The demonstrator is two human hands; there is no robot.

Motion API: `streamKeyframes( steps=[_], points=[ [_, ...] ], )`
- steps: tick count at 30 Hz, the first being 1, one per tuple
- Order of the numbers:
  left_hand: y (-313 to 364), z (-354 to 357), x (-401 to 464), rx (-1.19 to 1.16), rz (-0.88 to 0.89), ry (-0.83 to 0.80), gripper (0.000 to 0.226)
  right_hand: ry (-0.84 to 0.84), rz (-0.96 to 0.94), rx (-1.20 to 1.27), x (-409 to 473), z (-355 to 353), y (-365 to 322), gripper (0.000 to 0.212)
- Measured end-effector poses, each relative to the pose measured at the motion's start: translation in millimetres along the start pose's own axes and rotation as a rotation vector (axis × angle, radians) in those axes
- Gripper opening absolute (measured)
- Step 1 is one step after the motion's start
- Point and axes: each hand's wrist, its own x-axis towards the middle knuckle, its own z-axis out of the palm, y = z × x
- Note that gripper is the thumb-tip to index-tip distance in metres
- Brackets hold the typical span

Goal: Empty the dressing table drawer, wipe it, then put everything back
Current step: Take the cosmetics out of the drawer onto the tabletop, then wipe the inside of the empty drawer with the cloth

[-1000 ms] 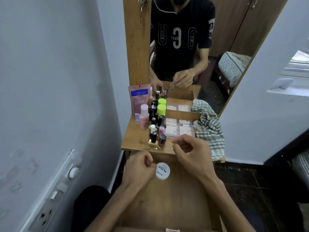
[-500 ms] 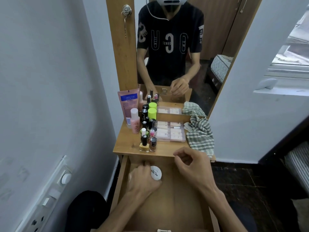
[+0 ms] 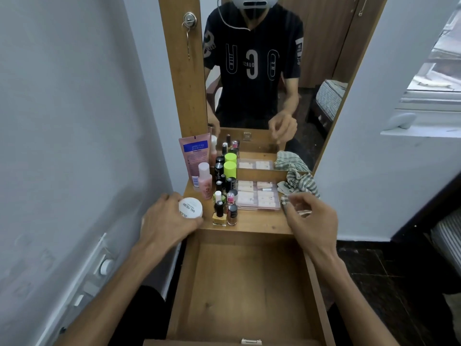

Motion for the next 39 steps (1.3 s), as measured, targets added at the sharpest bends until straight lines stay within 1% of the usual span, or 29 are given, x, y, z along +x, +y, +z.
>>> streamKeyframes(
  steps=[3, 5, 8, 10, 12, 15, 19, 24, 27, 29, 32, 34, 35, 36, 38, 39],
  points=[
    [3, 9, 23, 0.000, -0.004, 0.012, 0.057, 0.140, 0.067, -0.136, 25, -5, 11, 0.034],
    [8, 15, 31, -0.009, -0.003, 0.020, 0.057, 0.153, 0.120, -0.232, 42, -5, 21, 0.046],
    [13, 25, 38, -0.043, 0.003, 0.031, 0.058, 0.037, 0.262, -0.315, 62, 1, 37, 0.064],
    [14, 30, 37, -0.068, 0.010, 0.027, 0.057, -0.055, 0.319, -0.324, 68, 11, 46, 0.066],
    [14, 34, 34, -0.088, 0.022, 0.016, 0.059, -0.102, 0.317, -0.332, 69, 20, 54, 0.064],
    [10, 36, 28, -0.113, 0.031, 0.035, 0.063, -0.081, 0.299, -0.307, 71, 24, 62, 0.057],
    [3, 35, 19, -0.138, -0.009, 0.039, 0.070, -0.072, 0.294, -0.242, 64, 9, 54, 0.045],
    [-5, 39, -1, -0.169, 0.004, 0.078, 0.071, -0.019, 0.366, -0.036, 31, -30, 35, 0.023],
    [-4, 41, -12, -0.165, -0.005, 0.102, 0.073, -0.017, 0.390, 0.150, 4, -55, 22, 0.011],
    [-1, 42, -21, -0.174, -0.015, 0.133, 0.068, -0.036, 0.408, 0.268, -9, -71, 9, 0.010],
    [5, 47, -45, -0.213, 0.013, 0.211, 0.042, -0.133, 0.447, 0.452, -21, -90, -12, 0.014],
    [7, 54, -63, -0.257, 0.046, 0.232, 0.026, -0.191, 0.459, 0.500, -28, -95, -19, 0.011],
    [9, 58, -71, -0.276, 0.061, 0.208, 0.021, -0.202, 0.459, 0.465, -33, -92, -19, 0.010],
    [9, 63, -78, -0.285, 0.078, 0.156, 0.018, -0.210, 0.448, 0.362, -38, -86, -15, 0.009],
    [11, 75, -87, -0.259, 0.138, -0.001, 0.014, -0.245, 0.400, 0.032, -52, -67, -4, 0.011],
    [12, 80, -90, -0.237, 0.166, -0.081, 0.010, -0.260, 0.351, -0.155, -60, -56, 0, 0.019]
  ],
)
